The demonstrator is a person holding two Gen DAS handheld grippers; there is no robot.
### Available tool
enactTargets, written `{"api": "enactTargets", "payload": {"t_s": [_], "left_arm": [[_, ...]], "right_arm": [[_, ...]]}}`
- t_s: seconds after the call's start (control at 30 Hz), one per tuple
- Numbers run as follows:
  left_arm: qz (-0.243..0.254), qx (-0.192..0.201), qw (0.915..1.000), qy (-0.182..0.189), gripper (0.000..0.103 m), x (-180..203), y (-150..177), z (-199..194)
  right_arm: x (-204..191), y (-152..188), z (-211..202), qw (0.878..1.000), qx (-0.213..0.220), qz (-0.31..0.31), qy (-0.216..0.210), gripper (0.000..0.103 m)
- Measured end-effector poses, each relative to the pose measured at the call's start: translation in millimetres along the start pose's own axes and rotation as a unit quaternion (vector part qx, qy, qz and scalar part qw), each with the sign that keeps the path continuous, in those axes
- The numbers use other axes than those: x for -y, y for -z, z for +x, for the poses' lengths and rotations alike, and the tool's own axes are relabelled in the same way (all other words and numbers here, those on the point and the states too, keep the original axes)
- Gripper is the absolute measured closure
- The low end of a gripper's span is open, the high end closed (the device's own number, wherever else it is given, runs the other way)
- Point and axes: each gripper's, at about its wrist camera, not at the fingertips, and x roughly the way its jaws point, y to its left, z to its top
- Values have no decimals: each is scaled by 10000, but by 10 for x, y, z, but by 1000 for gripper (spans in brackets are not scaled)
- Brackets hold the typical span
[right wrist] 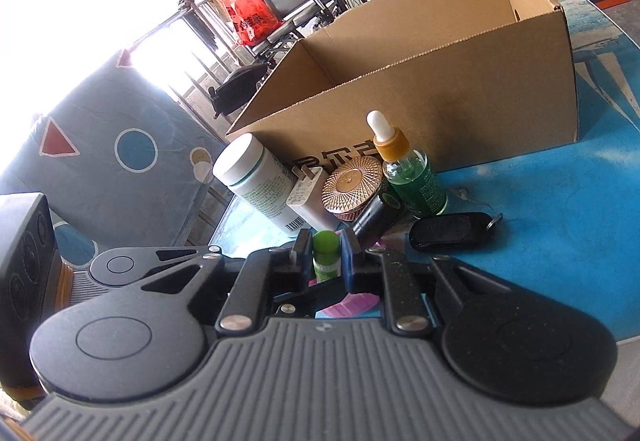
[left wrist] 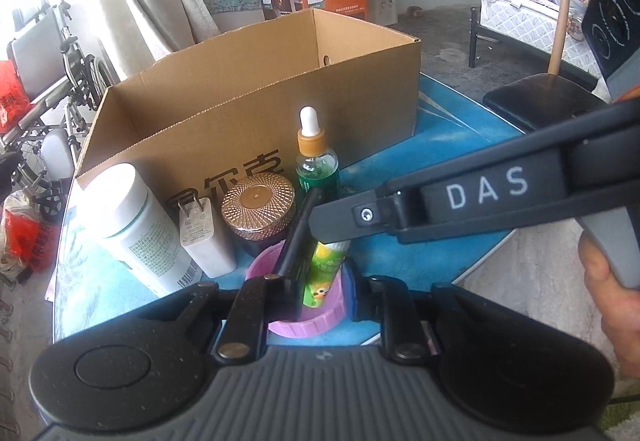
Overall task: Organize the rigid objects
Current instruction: 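Lift the green tube with the right gripper into the box and open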
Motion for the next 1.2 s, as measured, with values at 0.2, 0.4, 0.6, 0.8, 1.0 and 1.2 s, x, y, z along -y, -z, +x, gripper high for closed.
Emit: {"api": "enactTargets", "payload": {"t_s": [0.2, 0.4, 0.6, 0.8, 1.0, 1.2], "left_arm": [[10, 167, 9998, -93, 84, 12, -34, -115], [-14, 322, 9993, -176, 84, -10, -55, -237], [-103, 510, 9984, -242, 85, -70, -143, -361], [-312, 834, 9955, -317, 87, -314, -509, -552], [-808, 839, 9926, -334, 86, -787, -1057, -478], [-1387, 295, 9897, -183, 86, -1369, -1464, 9]], "right_arm": [[-124, -38, -132, 9997, 120, -224, -22, 89], [-235, -67, -248, 9989, 240, -387, -81, 89], [-395, -200, -322, 9975, 334, -601, -148, 89], [-648, -634, -382, 9928, 485, -1041, -350, 89], [-761, -1418, -173, 9912, 267, -1111, -667, 89], [-616, -2184, 496, 9926, -568, -718, -800, 89]]}}
